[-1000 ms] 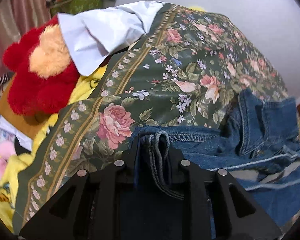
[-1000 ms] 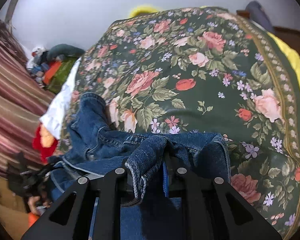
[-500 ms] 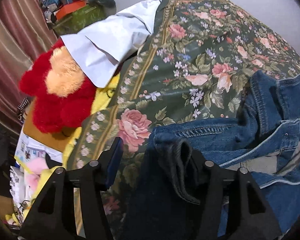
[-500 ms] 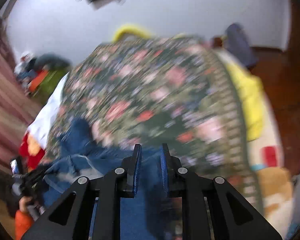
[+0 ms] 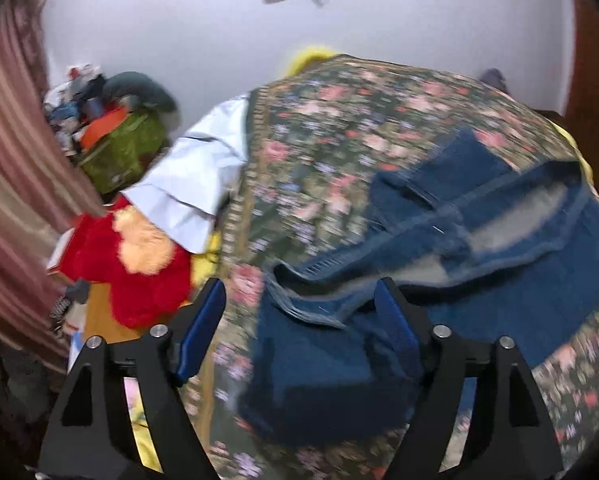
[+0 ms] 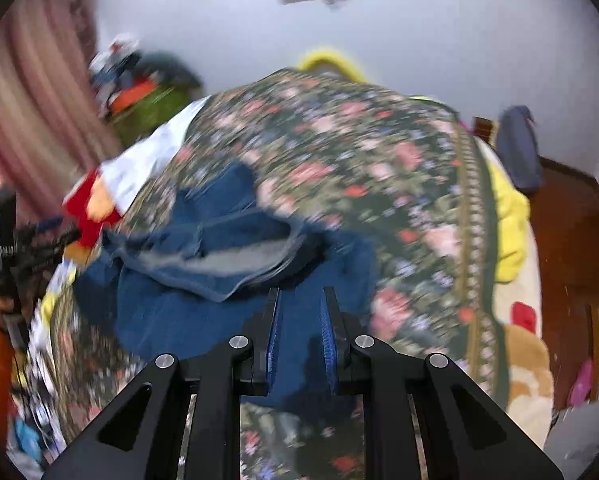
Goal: Fold large clothes
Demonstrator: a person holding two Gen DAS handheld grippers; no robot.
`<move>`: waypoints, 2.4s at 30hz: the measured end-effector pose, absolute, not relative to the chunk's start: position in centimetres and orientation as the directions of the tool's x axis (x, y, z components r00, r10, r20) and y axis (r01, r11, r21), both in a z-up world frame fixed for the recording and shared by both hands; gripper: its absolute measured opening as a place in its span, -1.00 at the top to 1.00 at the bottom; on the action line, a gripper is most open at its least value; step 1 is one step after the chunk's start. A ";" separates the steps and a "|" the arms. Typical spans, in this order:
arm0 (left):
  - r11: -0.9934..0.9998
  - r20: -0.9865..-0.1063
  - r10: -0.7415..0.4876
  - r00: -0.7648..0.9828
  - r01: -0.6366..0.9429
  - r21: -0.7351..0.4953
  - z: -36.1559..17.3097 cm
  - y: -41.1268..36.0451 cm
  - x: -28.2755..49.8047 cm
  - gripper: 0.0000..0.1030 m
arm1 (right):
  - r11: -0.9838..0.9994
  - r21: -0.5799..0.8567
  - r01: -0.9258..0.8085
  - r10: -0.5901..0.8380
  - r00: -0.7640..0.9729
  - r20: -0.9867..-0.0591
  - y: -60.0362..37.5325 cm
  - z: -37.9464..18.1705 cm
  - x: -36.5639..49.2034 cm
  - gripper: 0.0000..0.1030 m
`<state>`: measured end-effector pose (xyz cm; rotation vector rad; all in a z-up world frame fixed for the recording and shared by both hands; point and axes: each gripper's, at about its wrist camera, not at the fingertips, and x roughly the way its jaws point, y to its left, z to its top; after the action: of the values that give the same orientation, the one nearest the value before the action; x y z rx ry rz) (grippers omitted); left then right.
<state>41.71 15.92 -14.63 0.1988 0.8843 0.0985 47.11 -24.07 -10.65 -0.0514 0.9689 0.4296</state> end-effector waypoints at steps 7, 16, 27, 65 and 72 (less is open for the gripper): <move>0.983 -0.844 0.119 0.522 0.058 0.174 -21.5 13.8 42.2 -0.54 | 0.868 0.082 -0.489 0.306 0.399 -0.864 -18.0 -16.7 44.8 0.73; 0.980 -0.845 0.182 0.503 -0.027 0.196 -23.3 16.1 49.0 -0.54 | 0.863 0.000 -0.506 0.227 0.389 -0.893 -14.7 -20.7 49.4 0.73; 0.976 -0.875 0.196 0.443 -0.174 0.130 -24.2 21.1 55.3 -0.54 | 0.945 0.068 -0.320 0.208 0.425 -0.881 -16.4 -18.7 60.8 0.73; 0.973 -0.842 0.226 0.490 -0.074 0.218 -23.9 23.1 39.8 -0.88 | 0.747 -0.259 -0.613 0.042 0.432 -0.901 -11.0 -22.8 47.0 0.73; 0.980 -0.859 0.195 0.473 -0.135 0.148 -23.9 25.1 37.9 -0.88 | 0.826 -0.220 -0.518 0.041 0.444 -0.895 -18.3 -20.3 47.2 0.73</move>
<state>37.89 25.11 -23.88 0.0621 1.0594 0.2018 47.18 -18.32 -20.26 -0.5111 1.0631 0.3655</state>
